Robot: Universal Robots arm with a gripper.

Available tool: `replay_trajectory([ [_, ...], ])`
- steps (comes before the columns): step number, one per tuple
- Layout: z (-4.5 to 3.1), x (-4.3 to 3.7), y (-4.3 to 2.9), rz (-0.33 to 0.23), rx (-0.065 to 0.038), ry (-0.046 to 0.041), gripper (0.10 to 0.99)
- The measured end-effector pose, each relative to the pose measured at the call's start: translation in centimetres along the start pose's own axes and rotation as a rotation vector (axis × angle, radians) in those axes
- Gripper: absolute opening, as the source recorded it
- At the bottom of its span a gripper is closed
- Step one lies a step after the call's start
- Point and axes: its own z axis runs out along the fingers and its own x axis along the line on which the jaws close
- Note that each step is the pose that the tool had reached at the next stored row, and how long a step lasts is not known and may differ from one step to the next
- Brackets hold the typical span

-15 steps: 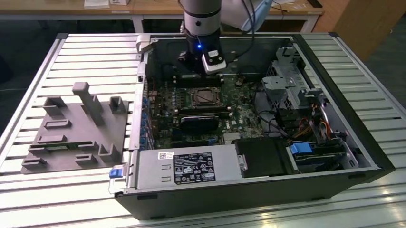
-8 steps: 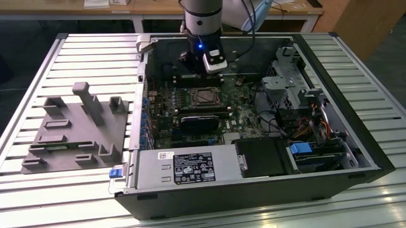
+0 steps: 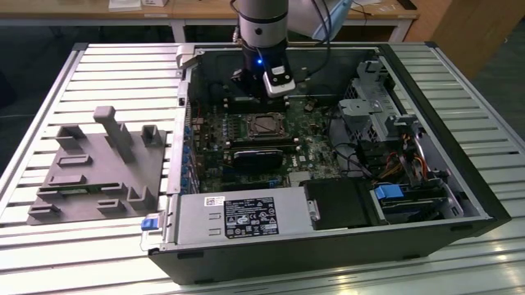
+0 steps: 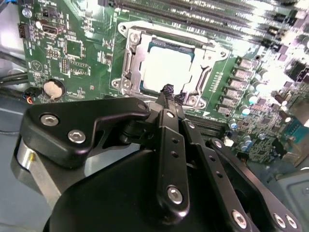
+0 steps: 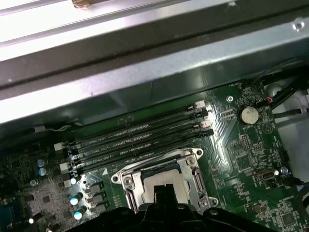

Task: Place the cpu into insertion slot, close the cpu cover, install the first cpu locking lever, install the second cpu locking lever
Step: 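Install the first cpu locking lever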

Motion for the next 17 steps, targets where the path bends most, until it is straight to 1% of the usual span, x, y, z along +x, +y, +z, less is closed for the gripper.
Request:
replay_trajectory([
  [2, -0.02, -0.08, -0.25, -0.002, 0.0, 0.0002, 0.102],
  [4, -0.02, -0.11, -0.32, -0.006, 0.0, 0.0004, 0.102],
  [8, 0.0, -0.13, -0.32, -0.023, 0.012, 0.0029, 0.102],
  [9, 0.01, -0.15, -0.32, -0.027, 0.013, 0.0038, 0.102],
  [12, 0.05, -0.27, -0.28, -0.035, 0.013, 0.0045, 0.102],
  [15, 0.13, -0.77, -0.13, -0.039, 0.013, 0.0059, 0.102],
  [17, 0.16, -0.95, -0.07, -0.043, 0.013, 0.0069, 0.102],
])
